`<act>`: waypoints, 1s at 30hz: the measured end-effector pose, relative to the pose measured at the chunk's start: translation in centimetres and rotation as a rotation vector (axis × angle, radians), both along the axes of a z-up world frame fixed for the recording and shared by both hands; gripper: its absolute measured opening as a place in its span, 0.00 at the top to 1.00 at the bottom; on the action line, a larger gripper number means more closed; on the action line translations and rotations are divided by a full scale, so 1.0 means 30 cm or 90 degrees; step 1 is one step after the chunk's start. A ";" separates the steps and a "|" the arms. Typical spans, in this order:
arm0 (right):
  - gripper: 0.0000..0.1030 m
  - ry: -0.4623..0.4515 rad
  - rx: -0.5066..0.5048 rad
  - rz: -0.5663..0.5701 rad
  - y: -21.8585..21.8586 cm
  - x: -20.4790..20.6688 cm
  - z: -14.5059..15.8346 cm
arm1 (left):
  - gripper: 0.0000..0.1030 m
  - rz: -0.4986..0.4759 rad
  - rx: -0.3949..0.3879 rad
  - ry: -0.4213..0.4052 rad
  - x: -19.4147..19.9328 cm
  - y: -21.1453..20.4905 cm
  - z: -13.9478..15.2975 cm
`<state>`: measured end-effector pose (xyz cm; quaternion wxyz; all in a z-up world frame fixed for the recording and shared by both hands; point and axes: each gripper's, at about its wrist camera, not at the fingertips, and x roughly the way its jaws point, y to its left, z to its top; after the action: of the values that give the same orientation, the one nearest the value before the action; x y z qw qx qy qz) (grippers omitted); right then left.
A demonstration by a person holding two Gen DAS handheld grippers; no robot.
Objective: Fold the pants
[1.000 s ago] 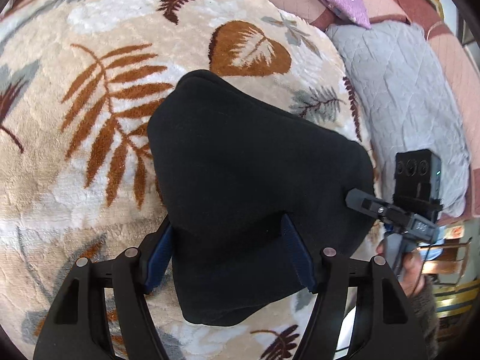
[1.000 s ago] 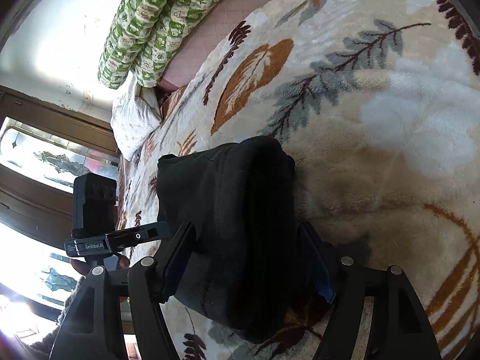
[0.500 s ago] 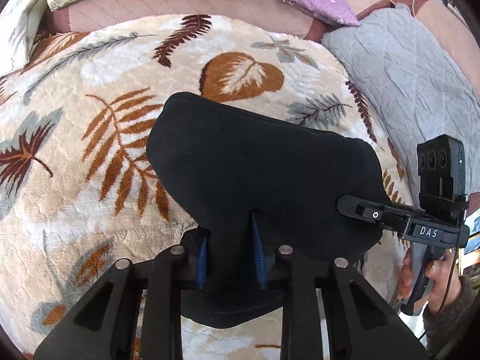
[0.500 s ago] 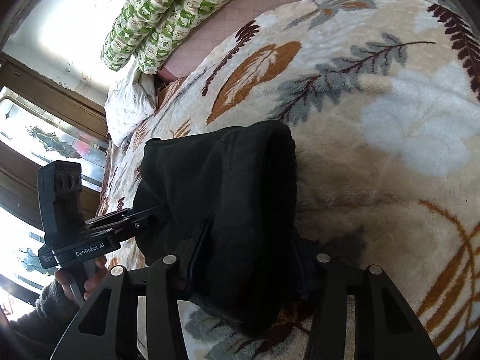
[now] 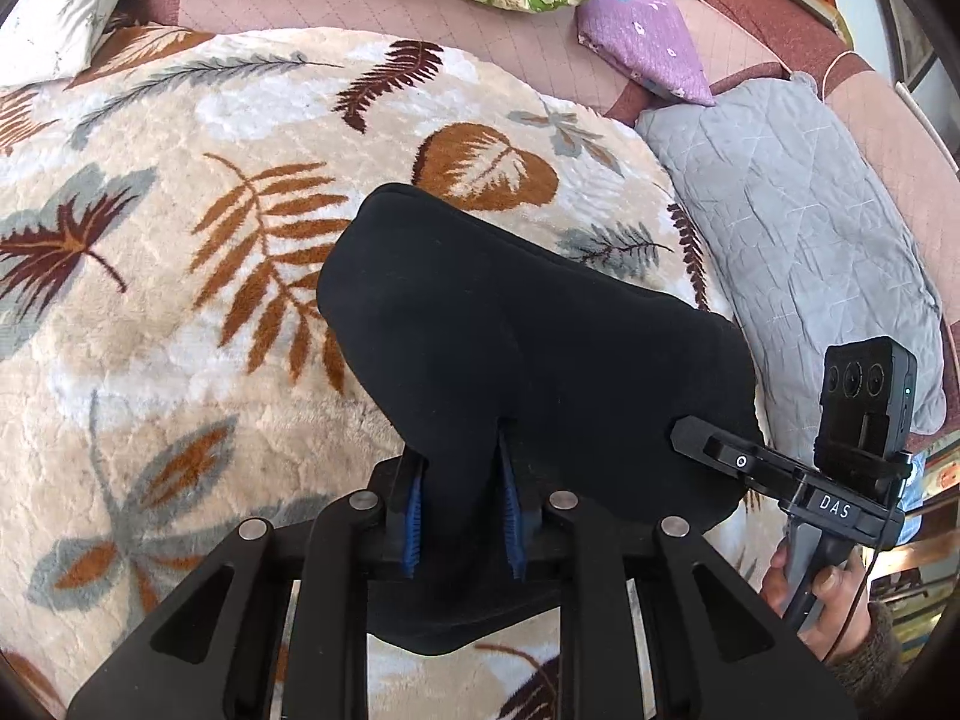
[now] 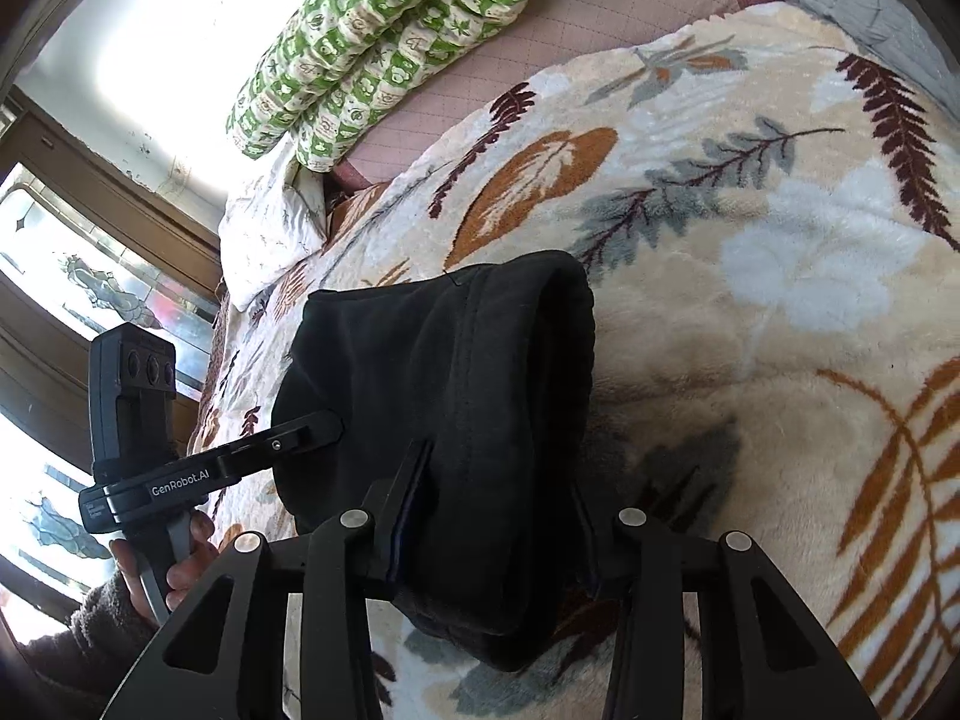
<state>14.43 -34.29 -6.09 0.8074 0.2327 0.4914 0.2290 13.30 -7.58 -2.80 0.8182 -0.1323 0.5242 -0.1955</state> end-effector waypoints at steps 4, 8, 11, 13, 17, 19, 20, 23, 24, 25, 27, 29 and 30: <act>0.61 -0.006 0.003 0.001 0.031 -0.031 0.033 | 0.82 0.012 0.006 -0.021 -0.035 0.038 0.039; 0.61 -0.009 0.011 0.008 0.084 -0.048 0.064 | 0.82 0.031 0.010 -0.037 -0.068 0.108 0.072; 0.61 -0.011 0.011 0.021 0.145 -0.055 0.085 | 0.82 0.051 0.012 -0.043 -0.088 0.185 0.084; 0.61 -0.010 0.014 0.031 0.202 -0.053 0.096 | 0.82 0.065 0.012 -0.041 -0.100 0.249 0.084; 0.61 -0.005 0.018 0.055 0.324 -0.050 0.096 | 0.82 0.098 0.028 -0.034 -0.117 0.389 0.075; 0.61 0.001 0.021 0.069 0.403 -0.044 0.083 | 0.82 0.111 0.041 -0.030 -0.120 0.447 0.063; 0.61 0.004 0.023 0.074 0.434 -0.041 0.076 | 0.82 0.117 0.048 -0.027 -0.118 0.475 0.055; 0.61 0.012 0.024 0.092 0.547 -0.029 0.046 | 0.82 0.137 0.069 -0.010 -0.105 0.553 0.015; 0.61 0.011 0.018 0.097 0.587 -0.024 0.035 | 0.82 0.140 0.074 -0.004 -0.100 0.569 0.000; 0.61 0.013 0.016 0.100 0.618 -0.021 0.021 | 0.82 0.144 0.078 0.006 -0.094 0.585 -0.019; 0.60 0.013 -0.001 0.102 0.671 -0.016 0.001 | 0.82 0.147 0.070 0.021 -0.088 0.606 -0.051; 0.56 0.005 -0.038 0.101 0.710 -0.014 -0.015 | 0.81 0.147 0.065 0.018 -0.090 0.613 -0.064; 0.55 0.001 -0.045 0.097 0.719 -0.015 -0.019 | 0.79 0.143 0.067 0.017 -0.090 0.612 -0.069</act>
<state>13.97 -12.71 -6.67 0.7950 0.1666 0.5159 0.2720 10.59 10.79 -4.87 0.8335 -0.1493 0.5269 -0.0730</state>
